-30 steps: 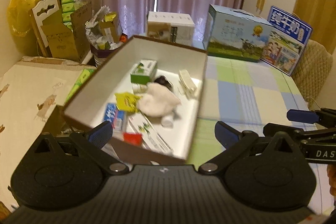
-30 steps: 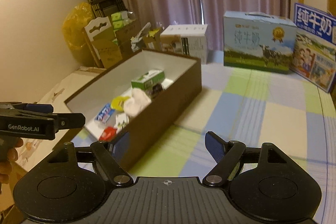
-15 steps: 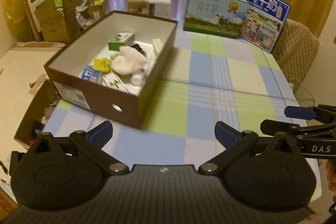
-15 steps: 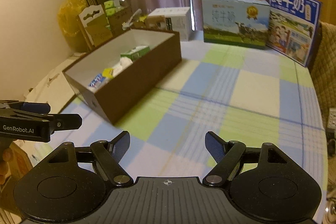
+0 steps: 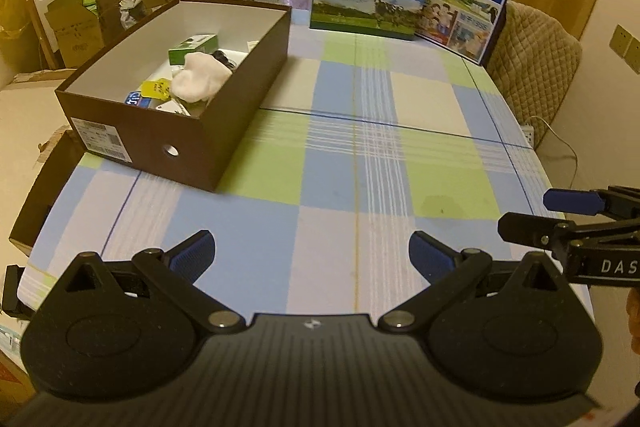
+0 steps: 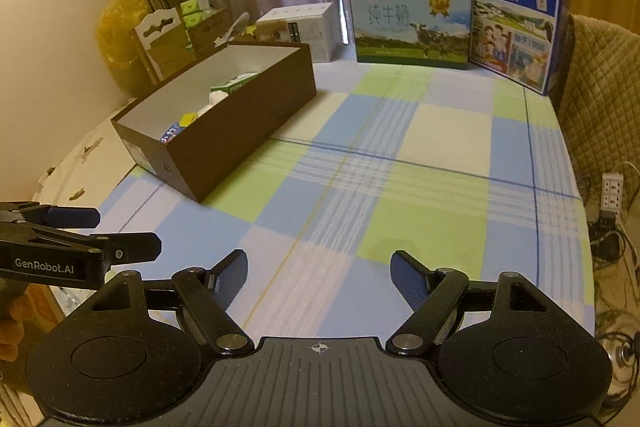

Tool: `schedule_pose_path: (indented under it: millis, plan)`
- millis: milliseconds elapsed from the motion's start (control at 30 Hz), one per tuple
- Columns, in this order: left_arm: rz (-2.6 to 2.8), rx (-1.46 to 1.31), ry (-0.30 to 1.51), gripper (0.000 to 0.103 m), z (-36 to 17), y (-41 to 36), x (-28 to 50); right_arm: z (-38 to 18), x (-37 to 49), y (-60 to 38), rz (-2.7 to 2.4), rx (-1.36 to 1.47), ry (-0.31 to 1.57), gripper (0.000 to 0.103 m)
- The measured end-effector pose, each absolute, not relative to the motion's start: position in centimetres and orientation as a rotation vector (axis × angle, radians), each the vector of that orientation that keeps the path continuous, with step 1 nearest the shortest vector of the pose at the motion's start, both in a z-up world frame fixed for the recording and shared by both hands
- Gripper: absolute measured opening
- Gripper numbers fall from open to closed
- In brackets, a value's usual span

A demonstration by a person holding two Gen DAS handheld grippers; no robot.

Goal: Organize objects

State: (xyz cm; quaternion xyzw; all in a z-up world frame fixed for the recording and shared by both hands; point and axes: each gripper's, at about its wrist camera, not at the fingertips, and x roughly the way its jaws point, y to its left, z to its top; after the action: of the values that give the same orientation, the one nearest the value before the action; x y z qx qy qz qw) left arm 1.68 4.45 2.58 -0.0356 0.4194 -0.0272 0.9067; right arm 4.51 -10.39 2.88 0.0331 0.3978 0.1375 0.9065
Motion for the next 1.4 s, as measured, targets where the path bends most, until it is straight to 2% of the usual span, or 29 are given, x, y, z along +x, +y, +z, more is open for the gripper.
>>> schedule_pose_path:
  millis: [1400]
  plan:
    - [-0.085, -0.058, 0.868, 0.102, 2.2, 3.0, 1.2, 2.7, 3.4, -11.2, 0.244, 0.108, 0.836, 0.076]
